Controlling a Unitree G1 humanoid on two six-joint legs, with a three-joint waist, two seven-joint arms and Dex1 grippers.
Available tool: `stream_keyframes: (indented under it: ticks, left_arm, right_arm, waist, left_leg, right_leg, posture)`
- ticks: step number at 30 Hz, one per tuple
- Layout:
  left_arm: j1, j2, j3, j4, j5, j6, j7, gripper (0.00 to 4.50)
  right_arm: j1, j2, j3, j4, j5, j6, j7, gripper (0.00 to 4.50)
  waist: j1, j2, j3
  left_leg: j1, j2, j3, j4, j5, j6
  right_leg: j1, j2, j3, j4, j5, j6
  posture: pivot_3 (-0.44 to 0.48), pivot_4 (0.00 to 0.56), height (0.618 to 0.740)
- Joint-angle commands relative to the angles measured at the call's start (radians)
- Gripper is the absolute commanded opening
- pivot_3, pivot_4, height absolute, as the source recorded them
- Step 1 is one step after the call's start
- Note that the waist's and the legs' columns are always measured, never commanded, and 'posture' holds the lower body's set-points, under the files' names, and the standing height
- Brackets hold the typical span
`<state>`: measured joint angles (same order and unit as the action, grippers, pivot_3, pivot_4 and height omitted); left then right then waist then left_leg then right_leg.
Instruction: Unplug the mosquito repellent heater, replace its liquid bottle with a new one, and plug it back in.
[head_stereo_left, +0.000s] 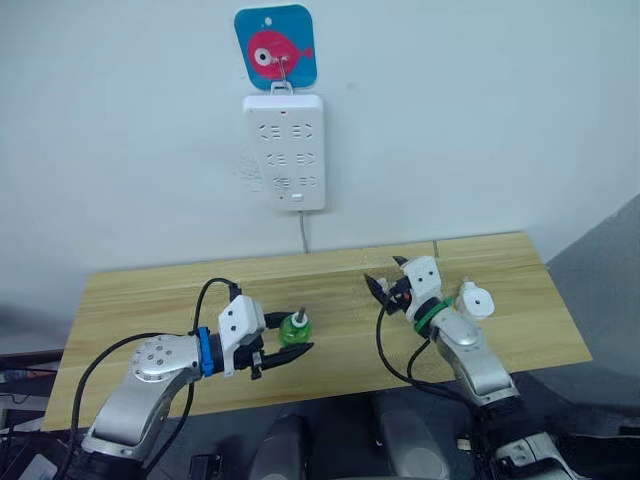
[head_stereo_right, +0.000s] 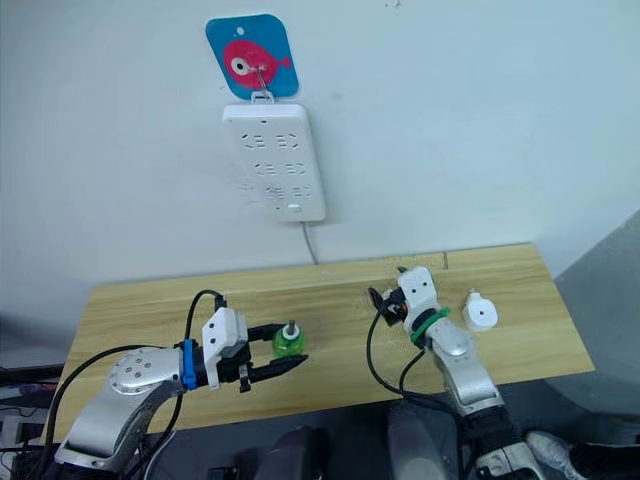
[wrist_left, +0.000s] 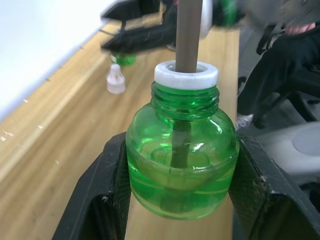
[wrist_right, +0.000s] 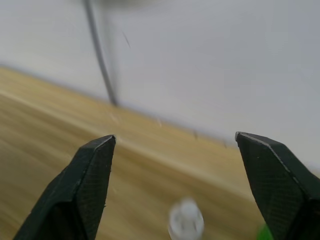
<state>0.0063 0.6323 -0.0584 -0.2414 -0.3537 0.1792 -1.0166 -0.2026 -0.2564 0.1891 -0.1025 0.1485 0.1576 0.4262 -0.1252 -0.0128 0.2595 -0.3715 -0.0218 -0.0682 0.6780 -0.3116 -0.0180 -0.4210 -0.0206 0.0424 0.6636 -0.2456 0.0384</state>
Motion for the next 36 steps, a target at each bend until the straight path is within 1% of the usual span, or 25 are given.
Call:
stream_keyframes:
  ticks: [1, 4, 5, 7, 10, 13, 18, 24, 26, 28, 29, 30, 33, 34, 36]
  left_arm:
    - [-0.034, -0.013, -0.015, 0.009, -0.014, -0.029, -0.031, 2.25]
    - [-0.082, -0.026, -0.045, 0.021, -0.019, -0.047, -0.072, 2.25]
    - [-0.097, -0.033, -0.052, 0.025, -0.021, -0.049, -0.081, 2.25]
    - [-0.131, -0.05, -0.067, 0.034, -0.024, -0.052, -0.096, 2.25]
    - [-0.181, -0.081, -0.085, 0.044, -0.031, -0.051, -0.111, 2.25]
    - [-0.217, -0.107, -0.097, 0.055, -0.032, -0.054, -0.122, 2.25]
    - [-0.244, -0.136, -0.106, 0.078, -0.02, -0.081, -0.132, 2.25]
    - [-0.245, -0.147, -0.11, 0.105, -0.012, -0.109, -0.132, 2.25]
    - [-0.243, -0.151, -0.108, 0.107, -0.011, -0.114, -0.131, 2.25]
    - [-0.243, -0.155, -0.108, 0.109, -0.01, -0.117, -0.13, 2.25]
    - [-0.245, -0.156, -0.108, 0.111, -0.009, -0.119, -0.131, 2.25]
    - [-0.246, -0.157, -0.108, 0.113, -0.009, -0.121, -0.131, 2.25]
    - [-0.247, -0.162, -0.11, 0.115, -0.007, -0.13, -0.132, 2.25]
    - [-0.247, -0.165, -0.11, 0.116, -0.006, -0.135, -0.133, 2.25]
    - [-0.248, -0.168, -0.111, 0.119, -0.005, -0.141, -0.135, 2.25]
  right_arm:
    - [0.034, -0.099, 0.001, -0.265, 0.119, 0.188, 0.122, 3.83]
    - [0.033, -0.235, 0.01, -0.44, 0.244, 0.357, 0.247, 3.83]
    - [0.025, -0.265, 0.013, -0.479, 0.281, 0.402, 0.274, 3.83]
    - [-0.005, -0.289, 0.01, -0.525, 0.339, 0.474, 0.289, 3.83]
    - [-0.059, -0.283, 0.008, -0.557, 0.402, 0.56, 0.281, 3.83]
    - [-0.098, -0.271, 0.02, -0.558, 0.421, 0.598, 0.271, 3.83]
    - [-0.125, -0.248, 0.04, -0.546, 0.41, 0.614, 0.259, 3.83]
    - [-0.145, -0.231, 0.055, -0.536, 0.39, 0.603, 0.258, 3.83]
    - [-0.144, -0.241, 0.071, -0.534, 0.371, 0.593, 0.266, 3.48]
    - [-0.143, -0.247, 0.08, -0.533, 0.361, 0.588, 0.269, 2.95]
    - [-0.144, -0.252, 0.084, -0.533, 0.357, 0.585, 0.273, 2.55]
    - [-0.145, -0.258, 0.088, -0.533, 0.35, 0.582, 0.278, 2.27]
    - [-0.15, -0.273, 0.1, -0.535, 0.329, 0.569, 0.291, 1.19]
    - [-0.152, -0.275, 0.103, -0.536, 0.326, 0.566, 0.293, 0.9]
    - [-0.156, -0.28, 0.106, -0.536, 0.322, 0.558, 0.296, 0.83]
  waist:
    - [0.004, 0.0, 0.0]
    - [0.009, 0.0, 0.001]
    - [0.01, 0.0, 0.0]
    - [0.009, 0.0, 0.0]
    - [0.009, -0.001, 0.0]
    - [0.009, -0.001, 0.0]
    - [0.01, -0.001, -0.001]
    - [0.009, -0.001, -0.003]
    - [0.01, -0.002, -0.003]
    - [0.01, -0.002, -0.003]
    - [0.01, -0.002, -0.004]
    - [0.01, -0.002, -0.004]
    - [0.01, -0.002, -0.005]
    - [0.01, -0.002, -0.006]
    - [0.01, -0.002, -0.009]
  left_leg:
    - [-0.001, 0.0, 0.0, 0.0, 0.0, 0.0]
    - [-0.002, 0.0, -0.001, 0.0, 0.0, 0.0]
    - [-0.003, 0.0, -0.002, 0.001, 0.0, 0.0]
    - [-0.003, 0.0, -0.002, 0.001, 0.0, 0.0]
    - [-0.003, 0.0, -0.002, 0.002, 0.0, 0.0]
    - [-0.003, -0.001, -0.002, 0.002, 0.0, 0.0]
    - [-0.007, -0.001, -0.004, 0.002, 0.0, -0.001]
    - [-0.009, -0.001, -0.004, 0.003, 0.001, -0.002]
    - [-0.009, -0.001, -0.004, 0.003, 0.001, -0.002]
    - [-0.009, -0.001, -0.004, 0.003, 0.001, -0.002]
    - [-0.009, -0.001, -0.004, 0.003, 0.001, -0.002]
    - [-0.009, -0.001, -0.004, 0.003, 0.001, -0.002]
    - [-0.009, -0.001, -0.004, 0.003, 0.001, -0.002]
    - [-0.009, -0.001, -0.004, 0.004, 0.001, -0.002]
    - [-0.009, -0.001, -0.004, 0.004, 0.001, -0.002]
  right_leg:
    - [0.0, 0.0, 0.0, 0.0, 0.0, 0.0]
    - [-0.001, 0.0, -0.002, -0.001, 0.0, 0.0]
    - [-0.001, 0.0, -0.002, -0.001, 0.0, 0.0]
    - [-0.001, 0.0, -0.002, -0.001, 0.0, 0.0]
    - [-0.001, 0.0, -0.003, -0.001, 0.0, 0.0]
    - [-0.001, 0.0, -0.003, -0.001, 0.0, 0.0]
    - [-0.003, 0.0, -0.004, -0.001, 0.0, 0.0]
    - [-0.005, 0.0, -0.004, -0.001, 0.0, 0.0]
    - [-0.005, 0.0, -0.004, -0.001, 0.0, 0.0]
    - [-0.005, 0.0, -0.004, 0.0, 0.0, 0.0]
    - [-0.005, 0.0, -0.004, 0.0, 0.0, 0.0]
    - [-0.005, 0.0, -0.004, 0.0, 0.0, 0.0]
    - [-0.005, 0.0, -0.004, 0.0, 0.0, 0.0]
    - [-0.005, 0.0, -0.004, 0.0, 0.0, 0.0]
    - [-0.005, 0.0, -0.005, 0.0, 0.0, 0.0]
  posture:
    - [-0.185, 0.263, 0.73]
    - [-0.202, 0.253, 0.73]
    - [-0.205, 0.251, 0.73]
    - [-0.213, 0.243, 0.73]
    - [-0.221, 0.229, 0.73]
    - [-0.225, 0.221, 0.73]
    - [-0.228, 0.204, 0.73]
    - [-0.221, 0.193, 0.73]
    - [-0.219, 0.192, 0.73]
    - [-0.215, 0.189, 0.73]
    - [-0.214, 0.188, 0.73]
    - [-0.214, 0.188, 0.73]
    - [-0.213, 0.186, 0.73]
    - [-0.213, 0.185, 0.73]
    - [-0.213, 0.183, 0.73]
